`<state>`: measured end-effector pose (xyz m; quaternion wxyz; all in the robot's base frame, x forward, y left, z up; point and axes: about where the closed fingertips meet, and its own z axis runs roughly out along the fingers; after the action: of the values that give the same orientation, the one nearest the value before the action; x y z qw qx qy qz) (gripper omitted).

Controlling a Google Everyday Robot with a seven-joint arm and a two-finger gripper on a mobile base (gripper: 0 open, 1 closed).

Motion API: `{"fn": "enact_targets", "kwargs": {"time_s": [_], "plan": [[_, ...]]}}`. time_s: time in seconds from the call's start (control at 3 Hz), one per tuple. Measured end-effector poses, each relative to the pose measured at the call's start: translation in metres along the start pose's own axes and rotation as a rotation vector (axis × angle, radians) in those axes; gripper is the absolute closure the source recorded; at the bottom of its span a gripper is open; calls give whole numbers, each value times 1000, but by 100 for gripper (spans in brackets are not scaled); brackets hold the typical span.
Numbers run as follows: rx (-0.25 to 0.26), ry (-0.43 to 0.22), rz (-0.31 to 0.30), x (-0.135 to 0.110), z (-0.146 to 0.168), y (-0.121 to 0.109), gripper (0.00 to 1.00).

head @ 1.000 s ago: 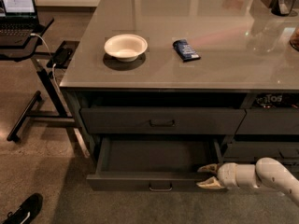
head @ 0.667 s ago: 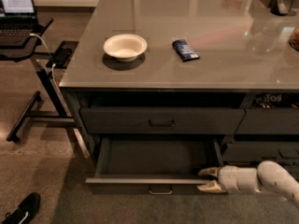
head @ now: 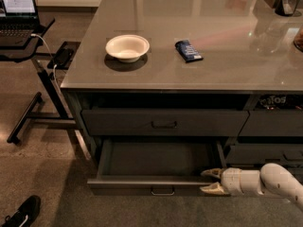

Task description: Open middle drawer

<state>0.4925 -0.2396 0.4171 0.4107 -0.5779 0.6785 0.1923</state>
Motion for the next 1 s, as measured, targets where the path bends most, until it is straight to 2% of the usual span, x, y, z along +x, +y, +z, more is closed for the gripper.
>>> {"fn": "enact_targets", "kwargs": {"time_s": [0.33, 0.67, 1.0], "plan": [[0, 0, 0, 0, 0, 0, 13], [-26, -21, 1, 6, 0, 11, 8], [-45, -35, 6, 15, -5, 23, 31]]}}
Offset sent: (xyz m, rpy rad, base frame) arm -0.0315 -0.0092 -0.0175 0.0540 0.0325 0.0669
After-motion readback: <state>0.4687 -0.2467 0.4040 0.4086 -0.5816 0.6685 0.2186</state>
